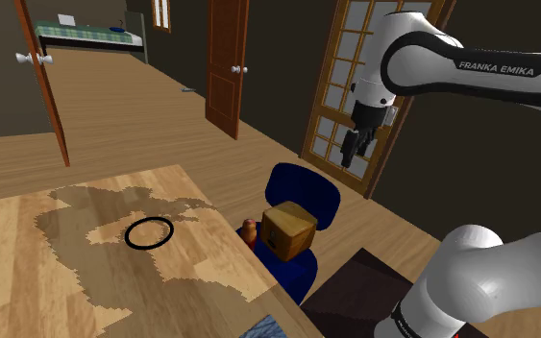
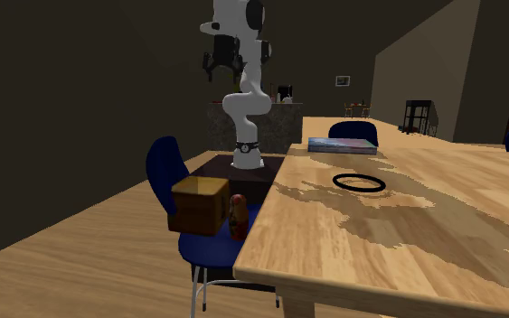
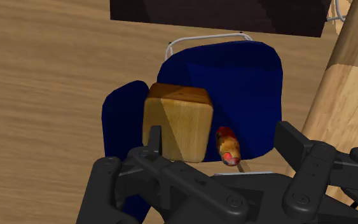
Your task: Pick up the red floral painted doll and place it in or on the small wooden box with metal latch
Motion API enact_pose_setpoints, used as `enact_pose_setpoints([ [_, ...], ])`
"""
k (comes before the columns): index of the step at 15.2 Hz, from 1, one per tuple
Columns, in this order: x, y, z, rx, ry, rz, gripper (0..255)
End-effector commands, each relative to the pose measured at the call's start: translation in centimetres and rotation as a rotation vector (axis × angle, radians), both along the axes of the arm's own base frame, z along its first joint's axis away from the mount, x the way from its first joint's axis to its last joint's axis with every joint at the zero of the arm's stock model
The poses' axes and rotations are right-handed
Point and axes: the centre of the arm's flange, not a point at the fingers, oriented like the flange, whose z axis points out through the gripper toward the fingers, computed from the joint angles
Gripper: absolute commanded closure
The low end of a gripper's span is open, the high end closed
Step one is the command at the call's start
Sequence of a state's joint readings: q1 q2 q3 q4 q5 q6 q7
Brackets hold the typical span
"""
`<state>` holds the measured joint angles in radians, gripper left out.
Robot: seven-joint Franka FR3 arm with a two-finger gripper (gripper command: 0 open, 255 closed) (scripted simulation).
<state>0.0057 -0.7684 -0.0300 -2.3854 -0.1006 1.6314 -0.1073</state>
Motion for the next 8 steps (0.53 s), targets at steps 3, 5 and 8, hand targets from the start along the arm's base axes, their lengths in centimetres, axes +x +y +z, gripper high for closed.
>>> enact_pose_setpoints([
  [3,1.5,0.6,-2.1,0.001,-0.002,0.007,0],
  [5,2.9,1.2,-4.2,0.003,-0.003,0.015,0],
  [8,5.1,2.1,-7.3,0.005,-0.006,0.026,0],
])
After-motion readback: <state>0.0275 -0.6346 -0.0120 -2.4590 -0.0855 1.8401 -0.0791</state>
